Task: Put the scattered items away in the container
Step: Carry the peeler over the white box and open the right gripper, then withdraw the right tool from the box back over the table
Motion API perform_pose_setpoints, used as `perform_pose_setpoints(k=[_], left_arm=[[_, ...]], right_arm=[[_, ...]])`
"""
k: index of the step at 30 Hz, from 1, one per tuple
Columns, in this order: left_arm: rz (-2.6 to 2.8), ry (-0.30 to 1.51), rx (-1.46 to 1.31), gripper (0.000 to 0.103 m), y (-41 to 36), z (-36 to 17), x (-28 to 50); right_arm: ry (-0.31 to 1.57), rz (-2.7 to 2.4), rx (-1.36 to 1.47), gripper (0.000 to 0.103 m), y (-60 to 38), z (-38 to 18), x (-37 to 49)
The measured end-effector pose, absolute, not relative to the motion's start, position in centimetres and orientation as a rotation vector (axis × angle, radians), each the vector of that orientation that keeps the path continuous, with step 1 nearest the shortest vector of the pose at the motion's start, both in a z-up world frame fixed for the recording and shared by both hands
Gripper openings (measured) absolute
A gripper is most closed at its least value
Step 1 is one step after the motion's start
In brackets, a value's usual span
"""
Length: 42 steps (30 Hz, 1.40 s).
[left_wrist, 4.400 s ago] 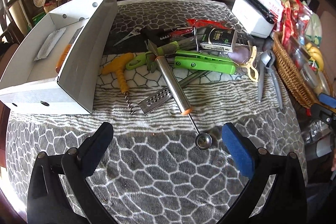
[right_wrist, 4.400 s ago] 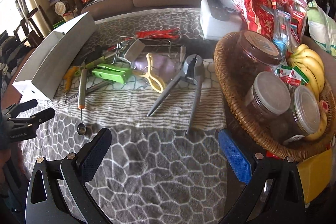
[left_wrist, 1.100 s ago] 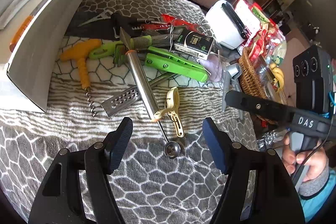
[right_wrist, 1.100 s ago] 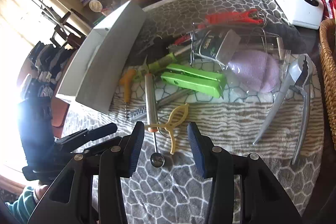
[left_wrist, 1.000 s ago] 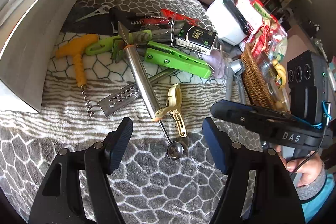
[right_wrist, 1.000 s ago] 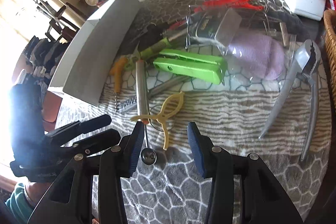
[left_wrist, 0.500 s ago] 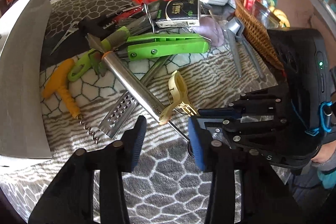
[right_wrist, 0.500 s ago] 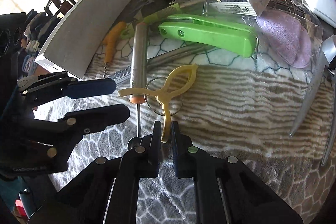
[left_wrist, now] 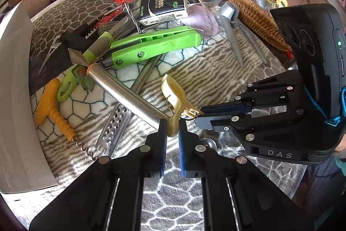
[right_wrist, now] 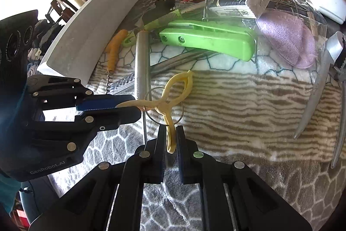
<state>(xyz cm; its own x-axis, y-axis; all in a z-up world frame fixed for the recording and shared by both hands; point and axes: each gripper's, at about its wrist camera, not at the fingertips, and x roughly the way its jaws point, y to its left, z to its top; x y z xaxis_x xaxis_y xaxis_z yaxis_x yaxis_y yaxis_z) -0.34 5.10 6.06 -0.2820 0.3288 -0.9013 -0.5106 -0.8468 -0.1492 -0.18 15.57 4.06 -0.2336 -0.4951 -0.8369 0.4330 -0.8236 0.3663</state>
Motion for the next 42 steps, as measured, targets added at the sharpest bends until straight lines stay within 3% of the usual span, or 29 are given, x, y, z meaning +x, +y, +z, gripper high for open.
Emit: perform_pose_setpoints(k=[12,18,24,34,42], left_arm=[[2.332,0.091,-1.31,0.009,0.3,15.4,0.1],[2.449,0.083,-1.259,0.009,-5.8,20.4,0.2],[2.53,0.032,-1.263,0.01,-14.1,22.5,-0.3],[2.602,-0.067,-1.365,0.009,-27.2,19.2,-4.1],[2.587,-0.006,-1.544,0.009,-31.1,13.6,-7.5]], right_arm=[[0.023,-2.162,1.249,0.008,12.2,13.9,-0.3],[0.079,-2.112,1.15,0.008,5.6,18.9,-1.4],[0.055,-1.993,1.099,0.008,-2.2,20.6,-3.4],[0.135,-1.876,1.15,0.008,-17.2,18.1,-7.1],[0.244,-1.851,1.264,0.006,-25.4,13.5,-9.4]])
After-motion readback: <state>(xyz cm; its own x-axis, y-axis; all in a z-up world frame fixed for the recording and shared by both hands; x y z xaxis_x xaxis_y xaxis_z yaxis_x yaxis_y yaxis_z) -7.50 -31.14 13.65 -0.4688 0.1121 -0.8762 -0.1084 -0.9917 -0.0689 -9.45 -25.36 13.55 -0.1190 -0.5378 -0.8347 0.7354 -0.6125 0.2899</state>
